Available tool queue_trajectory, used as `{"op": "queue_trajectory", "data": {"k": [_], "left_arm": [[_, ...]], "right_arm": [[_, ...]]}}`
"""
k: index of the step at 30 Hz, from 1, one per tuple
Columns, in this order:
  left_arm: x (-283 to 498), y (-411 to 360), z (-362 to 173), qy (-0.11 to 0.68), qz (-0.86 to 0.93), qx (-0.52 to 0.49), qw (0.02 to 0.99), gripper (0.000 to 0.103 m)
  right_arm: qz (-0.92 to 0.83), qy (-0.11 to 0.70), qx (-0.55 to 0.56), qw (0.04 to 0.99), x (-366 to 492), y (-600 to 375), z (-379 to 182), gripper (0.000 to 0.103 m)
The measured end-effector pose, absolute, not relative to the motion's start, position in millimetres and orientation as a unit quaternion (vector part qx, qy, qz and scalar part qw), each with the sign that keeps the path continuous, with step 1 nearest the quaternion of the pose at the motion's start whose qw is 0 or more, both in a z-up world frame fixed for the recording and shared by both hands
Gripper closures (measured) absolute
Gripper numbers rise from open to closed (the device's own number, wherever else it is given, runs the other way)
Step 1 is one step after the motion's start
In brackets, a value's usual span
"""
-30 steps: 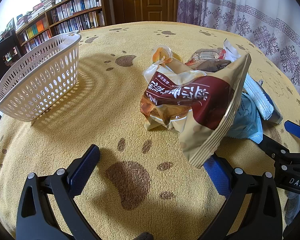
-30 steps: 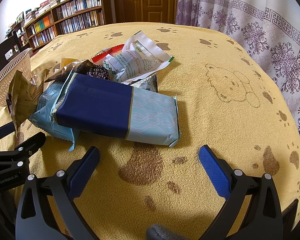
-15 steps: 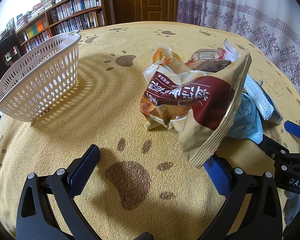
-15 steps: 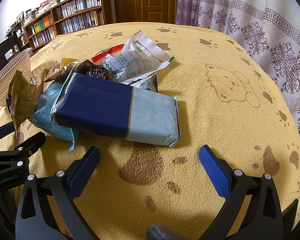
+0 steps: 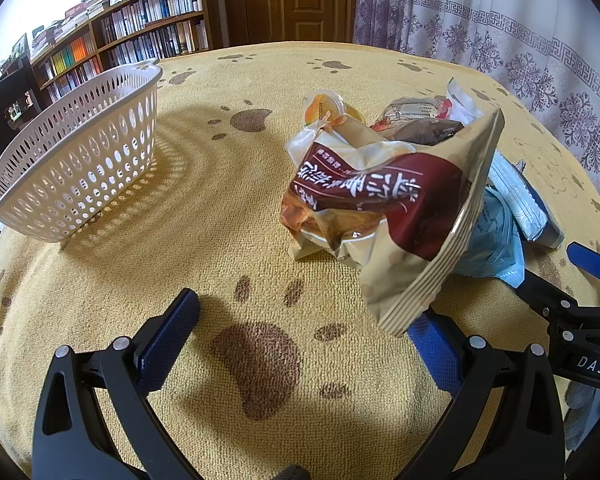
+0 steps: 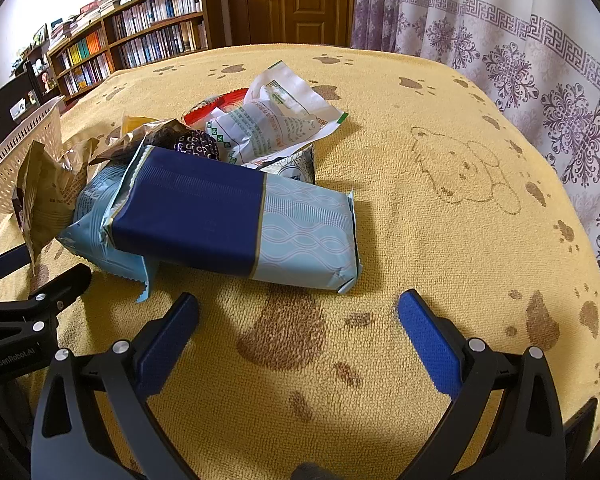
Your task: Organize snacks
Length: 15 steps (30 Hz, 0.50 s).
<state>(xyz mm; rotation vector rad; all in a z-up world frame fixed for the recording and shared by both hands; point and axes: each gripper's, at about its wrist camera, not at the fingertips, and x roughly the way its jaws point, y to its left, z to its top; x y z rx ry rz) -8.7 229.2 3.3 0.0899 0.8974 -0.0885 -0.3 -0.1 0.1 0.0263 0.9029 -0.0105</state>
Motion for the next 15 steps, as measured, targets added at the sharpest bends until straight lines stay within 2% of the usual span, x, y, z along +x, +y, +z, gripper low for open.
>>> {"op": "queue_trajectory", "data": {"k": [15], "left_arm": [[-8.0, 230.1, 6.6, 0.435, -0.046, 0.044, 0.898, 0.002]], "right_arm": [[-0.002, 0.438, 0.011, 0.899, -1.3, -2.5, -2.1, 0.005]]}}
